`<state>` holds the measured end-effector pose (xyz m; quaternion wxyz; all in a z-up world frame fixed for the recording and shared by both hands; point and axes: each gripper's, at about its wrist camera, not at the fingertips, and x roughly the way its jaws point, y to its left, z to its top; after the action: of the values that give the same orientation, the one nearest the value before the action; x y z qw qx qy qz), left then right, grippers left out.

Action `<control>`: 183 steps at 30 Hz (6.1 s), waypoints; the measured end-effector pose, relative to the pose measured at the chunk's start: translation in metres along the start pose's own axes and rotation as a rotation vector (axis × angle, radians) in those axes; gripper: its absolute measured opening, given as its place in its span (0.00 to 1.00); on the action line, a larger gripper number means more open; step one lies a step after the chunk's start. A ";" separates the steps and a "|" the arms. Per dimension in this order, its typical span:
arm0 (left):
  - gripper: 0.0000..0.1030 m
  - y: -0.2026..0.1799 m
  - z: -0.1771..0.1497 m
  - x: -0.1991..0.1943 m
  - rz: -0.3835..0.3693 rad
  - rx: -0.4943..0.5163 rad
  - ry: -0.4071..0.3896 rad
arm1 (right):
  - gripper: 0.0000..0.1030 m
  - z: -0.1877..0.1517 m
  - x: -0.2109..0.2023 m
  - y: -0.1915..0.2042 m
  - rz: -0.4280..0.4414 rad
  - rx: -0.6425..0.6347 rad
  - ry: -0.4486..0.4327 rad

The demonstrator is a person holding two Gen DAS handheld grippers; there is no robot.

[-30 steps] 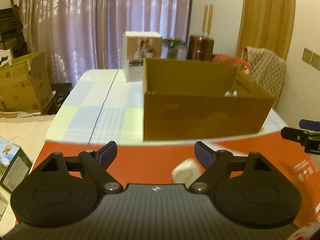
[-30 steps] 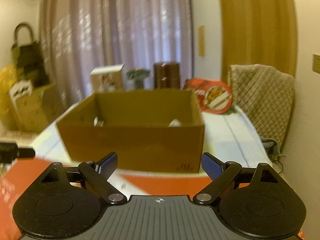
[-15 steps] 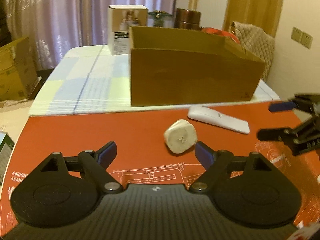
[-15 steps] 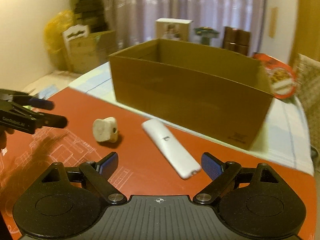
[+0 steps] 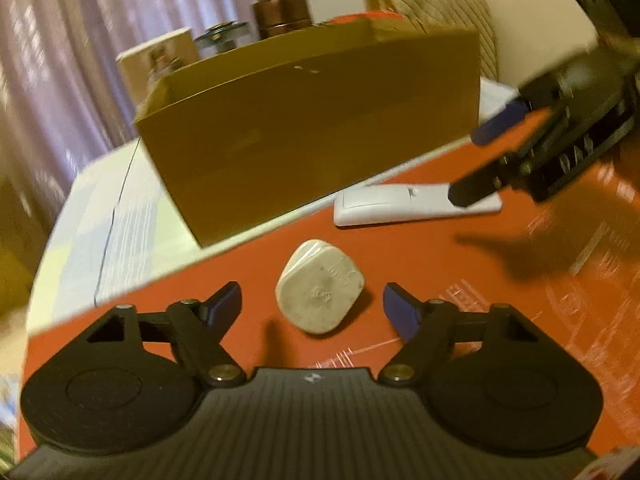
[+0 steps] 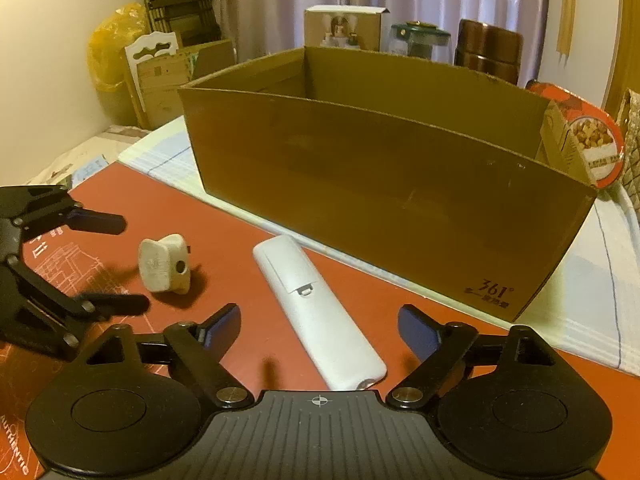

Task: Organize rigid objects
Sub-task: 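Grasp the white plug with the left tool while the right tool grasps the white remote, then lift and carry the white plug and white remote over the cardboard box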

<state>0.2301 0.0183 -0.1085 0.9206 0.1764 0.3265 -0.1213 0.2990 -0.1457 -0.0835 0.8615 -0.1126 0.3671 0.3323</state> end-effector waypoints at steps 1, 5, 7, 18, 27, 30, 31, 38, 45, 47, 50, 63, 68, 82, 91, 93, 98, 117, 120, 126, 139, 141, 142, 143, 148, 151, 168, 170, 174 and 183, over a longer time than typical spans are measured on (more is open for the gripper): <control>0.67 -0.004 0.000 0.004 0.013 0.030 0.001 | 0.78 0.000 0.001 0.000 0.003 0.005 0.001; 0.53 -0.014 -0.001 0.018 0.041 0.103 0.009 | 0.77 0.001 0.007 0.002 0.024 -0.006 0.002; 0.46 -0.016 -0.001 0.022 0.041 0.115 0.010 | 0.76 0.002 0.009 0.003 0.031 -0.014 0.005; 0.42 0.031 0.009 0.016 -0.002 -0.215 0.057 | 0.76 0.006 0.030 0.008 0.068 -0.039 0.026; 0.42 0.051 0.006 0.015 -0.020 -0.313 0.071 | 0.57 0.009 0.058 0.004 0.054 -0.063 0.052; 0.42 0.053 0.007 0.014 -0.022 -0.319 0.072 | 0.41 0.013 0.057 0.010 0.031 -0.061 0.076; 0.42 0.054 0.008 0.014 -0.023 -0.327 0.072 | 0.39 0.014 0.056 0.011 0.020 -0.057 0.086; 0.42 0.055 0.009 0.011 -0.041 -0.343 0.074 | 0.35 0.012 0.036 0.018 -0.026 0.213 0.184; 0.42 0.055 0.006 0.010 -0.051 -0.345 0.076 | 0.37 -0.001 0.027 0.033 -0.023 0.150 0.124; 0.42 0.054 0.006 0.011 -0.055 -0.344 0.077 | 0.40 -0.002 0.029 0.032 -0.032 0.142 0.102; 0.42 0.054 0.005 0.013 -0.059 -0.343 0.081 | 0.43 -0.007 0.036 0.038 -0.058 0.127 0.067; 0.42 0.051 0.005 0.013 -0.061 -0.340 0.081 | 0.34 -0.013 0.050 0.061 -0.107 0.047 0.028; 0.41 0.050 0.006 0.011 -0.059 -0.341 0.076 | 0.33 -0.009 0.050 0.059 -0.116 0.068 0.043; 0.41 0.052 0.020 -0.008 -0.052 -0.350 0.018 | 0.33 0.006 0.016 0.062 -0.103 0.117 -0.045; 0.41 0.049 0.033 -0.021 -0.073 -0.368 -0.021 | 0.33 0.017 -0.014 0.061 -0.124 0.151 -0.105; 0.41 0.048 0.036 -0.023 -0.076 -0.369 -0.027 | 0.33 0.018 -0.021 0.059 -0.123 0.176 -0.118; 0.41 0.048 0.041 -0.025 -0.080 -0.380 -0.032 | 0.33 0.021 -0.037 0.056 -0.129 0.208 -0.154; 0.41 0.046 0.059 -0.035 -0.096 -0.394 -0.055 | 0.33 0.021 -0.049 0.055 -0.123 0.244 -0.177; 0.41 0.047 0.061 -0.038 -0.096 -0.400 -0.070 | 0.33 0.022 -0.051 0.053 -0.119 0.250 -0.183; 0.41 0.052 0.070 -0.044 -0.093 -0.408 -0.099 | 0.33 0.025 -0.056 0.052 -0.113 0.264 -0.202; 0.41 0.059 0.099 -0.057 -0.084 -0.431 -0.164 | 0.33 0.038 -0.070 0.042 -0.114 0.305 -0.261; 0.41 0.060 0.103 -0.058 -0.086 -0.431 -0.172 | 0.33 0.040 -0.073 0.041 -0.119 0.305 -0.272; 0.41 0.060 0.105 -0.057 -0.086 -0.432 -0.174 | 0.33 0.040 -0.074 0.040 -0.123 0.304 -0.278; 0.41 0.061 0.106 -0.057 -0.086 -0.434 -0.177 | 0.33 0.042 -0.075 0.039 -0.128 0.303 -0.284; 0.41 0.063 0.115 -0.058 -0.086 -0.436 -0.192 | 0.33 0.049 -0.080 0.030 -0.148 0.312 -0.312; 0.41 0.064 0.118 -0.059 -0.086 -0.436 -0.201 | 0.34 0.053 -0.082 0.024 -0.158 0.327 -0.324; 0.41 0.073 0.133 -0.052 -0.083 -0.448 -0.216 | 0.33 0.082 -0.082 0.007 -0.209 0.356 -0.407; 0.41 0.075 0.135 -0.052 -0.080 -0.454 -0.220 | 0.33 0.084 -0.081 0.007 -0.210 0.357 -0.414; 0.41 0.082 0.138 -0.052 -0.069 -0.460 -0.229 | 0.33 0.089 -0.080 0.008 -0.206 0.365 -0.425; 0.41 0.095 0.153 -0.037 -0.041 -0.453 -0.229 | 0.33 0.102 -0.075 0.004 -0.211 0.379 -0.441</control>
<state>0.3201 0.0471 0.0494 0.9650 -0.0559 0.2424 -0.0829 0.3153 -0.1348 0.0417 0.9558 0.0874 0.2131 0.1829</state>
